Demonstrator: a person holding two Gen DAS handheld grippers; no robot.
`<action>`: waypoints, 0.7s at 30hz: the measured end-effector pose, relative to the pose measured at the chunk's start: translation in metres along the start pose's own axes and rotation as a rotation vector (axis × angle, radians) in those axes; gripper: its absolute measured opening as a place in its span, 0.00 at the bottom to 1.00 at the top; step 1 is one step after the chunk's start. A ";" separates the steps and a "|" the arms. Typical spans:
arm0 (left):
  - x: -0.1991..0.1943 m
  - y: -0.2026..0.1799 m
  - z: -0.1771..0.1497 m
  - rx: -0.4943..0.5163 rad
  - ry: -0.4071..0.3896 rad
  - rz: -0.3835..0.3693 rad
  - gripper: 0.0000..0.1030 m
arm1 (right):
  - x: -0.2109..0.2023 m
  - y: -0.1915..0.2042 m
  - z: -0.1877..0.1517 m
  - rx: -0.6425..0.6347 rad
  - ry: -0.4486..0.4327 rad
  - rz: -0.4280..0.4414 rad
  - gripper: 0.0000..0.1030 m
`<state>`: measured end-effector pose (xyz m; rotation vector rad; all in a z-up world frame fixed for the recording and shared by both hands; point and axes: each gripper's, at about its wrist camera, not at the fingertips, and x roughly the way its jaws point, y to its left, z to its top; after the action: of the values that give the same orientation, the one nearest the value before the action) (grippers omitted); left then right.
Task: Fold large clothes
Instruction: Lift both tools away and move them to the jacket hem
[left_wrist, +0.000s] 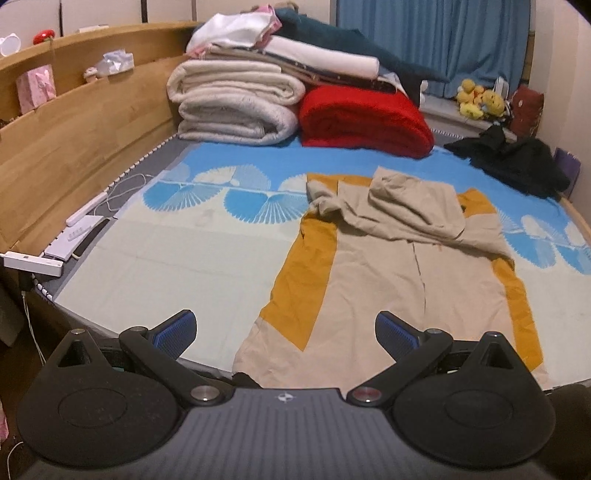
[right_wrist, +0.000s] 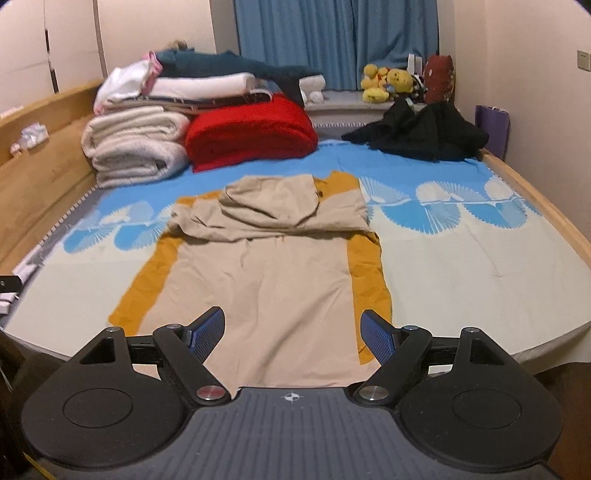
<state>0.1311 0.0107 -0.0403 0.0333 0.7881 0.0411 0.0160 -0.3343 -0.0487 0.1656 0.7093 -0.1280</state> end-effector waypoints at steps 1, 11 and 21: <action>0.007 -0.002 0.002 0.004 0.010 0.004 1.00 | 0.009 -0.003 0.002 -0.002 0.010 -0.001 0.79; 0.088 -0.027 0.015 0.061 0.121 0.025 1.00 | 0.106 -0.044 0.013 0.112 0.202 -0.054 0.79; 0.163 -0.031 0.011 0.090 0.200 0.010 1.00 | 0.174 -0.066 0.006 0.088 0.311 -0.122 0.79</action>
<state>0.2546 -0.0126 -0.1488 0.1198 0.9893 0.0191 0.1390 -0.4103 -0.1653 0.2295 1.0248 -0.2544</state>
